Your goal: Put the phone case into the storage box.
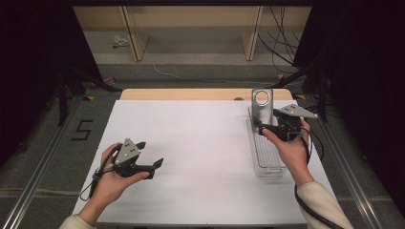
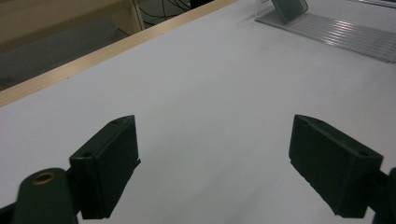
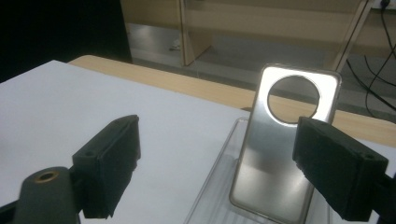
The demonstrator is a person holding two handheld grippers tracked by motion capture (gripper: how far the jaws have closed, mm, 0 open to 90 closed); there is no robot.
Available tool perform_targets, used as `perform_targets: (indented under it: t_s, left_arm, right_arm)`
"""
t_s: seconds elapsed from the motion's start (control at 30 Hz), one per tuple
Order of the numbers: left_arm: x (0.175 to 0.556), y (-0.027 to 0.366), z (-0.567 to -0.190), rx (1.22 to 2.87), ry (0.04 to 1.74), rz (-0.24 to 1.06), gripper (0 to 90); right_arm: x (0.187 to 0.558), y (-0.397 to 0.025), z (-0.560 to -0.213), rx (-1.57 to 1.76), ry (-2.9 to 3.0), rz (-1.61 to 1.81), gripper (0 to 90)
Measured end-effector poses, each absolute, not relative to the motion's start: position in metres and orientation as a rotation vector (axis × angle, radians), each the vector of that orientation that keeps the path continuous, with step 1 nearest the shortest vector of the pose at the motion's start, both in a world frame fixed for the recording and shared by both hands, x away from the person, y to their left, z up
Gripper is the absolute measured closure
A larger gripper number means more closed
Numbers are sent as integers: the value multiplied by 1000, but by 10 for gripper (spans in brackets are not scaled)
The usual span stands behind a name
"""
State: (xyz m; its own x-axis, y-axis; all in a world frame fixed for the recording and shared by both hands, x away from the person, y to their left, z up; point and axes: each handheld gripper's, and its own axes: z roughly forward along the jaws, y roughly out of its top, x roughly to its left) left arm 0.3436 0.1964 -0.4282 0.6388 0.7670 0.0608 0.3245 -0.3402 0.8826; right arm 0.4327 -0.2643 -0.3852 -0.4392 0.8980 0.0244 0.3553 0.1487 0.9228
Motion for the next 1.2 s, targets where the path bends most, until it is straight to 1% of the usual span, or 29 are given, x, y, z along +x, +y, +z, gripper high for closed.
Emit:
perform_targets:
  t_s: [1.2]
  left_arm:
    - [331, 195, -426, 1920, 822, 589, 154]
  right_arm:
    - [397, -257, -388, 1058, 1990, 1377, 160]
